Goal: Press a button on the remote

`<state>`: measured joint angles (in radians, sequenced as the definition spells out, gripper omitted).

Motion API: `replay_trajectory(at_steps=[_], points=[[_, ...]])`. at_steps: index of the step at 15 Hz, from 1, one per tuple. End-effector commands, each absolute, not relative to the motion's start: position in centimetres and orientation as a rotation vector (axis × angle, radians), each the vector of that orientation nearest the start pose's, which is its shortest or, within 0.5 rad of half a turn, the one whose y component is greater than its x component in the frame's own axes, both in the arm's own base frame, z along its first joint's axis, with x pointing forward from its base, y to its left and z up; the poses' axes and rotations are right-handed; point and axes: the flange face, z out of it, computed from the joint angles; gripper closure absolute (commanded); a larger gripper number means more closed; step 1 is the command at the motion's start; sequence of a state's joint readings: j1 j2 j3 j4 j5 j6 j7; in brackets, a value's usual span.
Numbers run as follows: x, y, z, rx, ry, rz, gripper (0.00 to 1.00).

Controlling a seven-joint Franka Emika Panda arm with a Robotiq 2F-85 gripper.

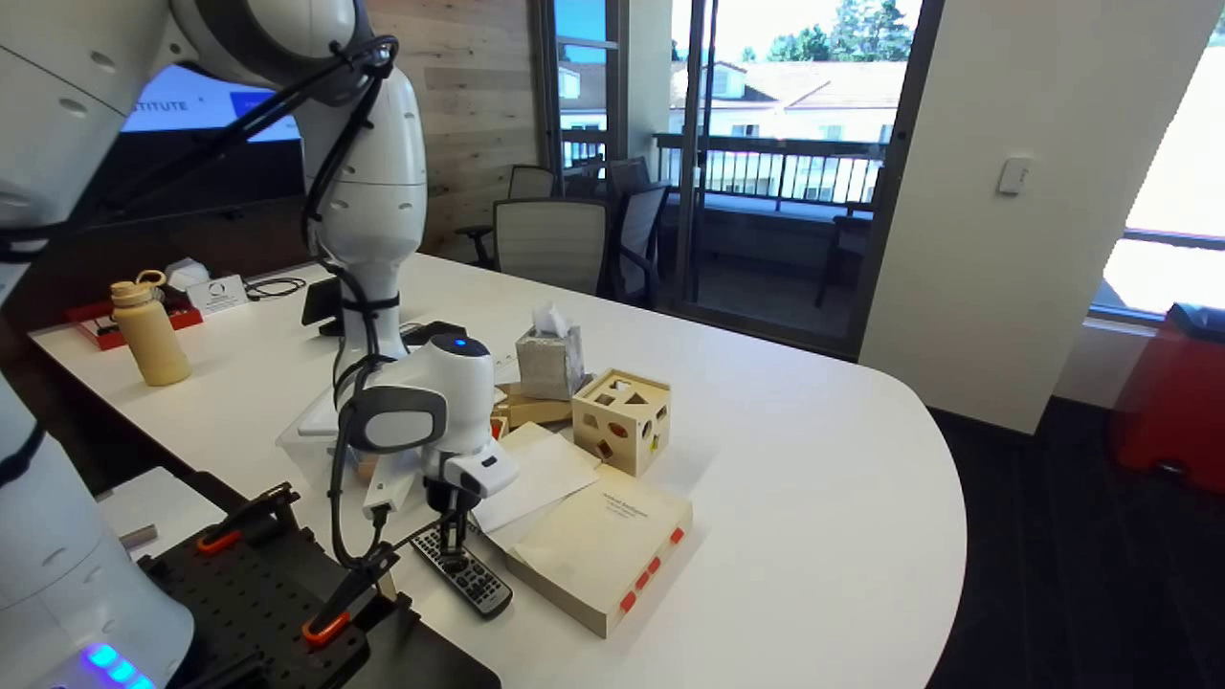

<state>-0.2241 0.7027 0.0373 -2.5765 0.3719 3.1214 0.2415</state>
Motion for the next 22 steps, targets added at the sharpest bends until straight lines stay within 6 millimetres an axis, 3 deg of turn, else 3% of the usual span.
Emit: replay_trajectory(at_steps=[1, 9, 14, 15, 17, 20, 21, 22], points=[[34.7, -8.9, 0.7, -2.877, 1.222, 0.28, 1.0], [35.4, -9.1, 5.0, -2.874, 1.228, 0.204, 1.0], [35.5, -9.1, 10.1, -2.892, 1.212, 0.112, 1.0], [35.4, -9.0, 11.4, -2.896, 1.203, 0.092, 0.74], [35.0, -8.8, 13.9, -2.919, 1.173, 0.04, 0.66], [35.0, -8.3, 16.9, -2.964, 1.089, -0.041, 0.45], [37.3, -8.8, 17.7, -2.987, 1.061, -0.074, 0.36], [37.5, -8.7, 18.7, -2.998, 1.037, -0.108, 0.29]])
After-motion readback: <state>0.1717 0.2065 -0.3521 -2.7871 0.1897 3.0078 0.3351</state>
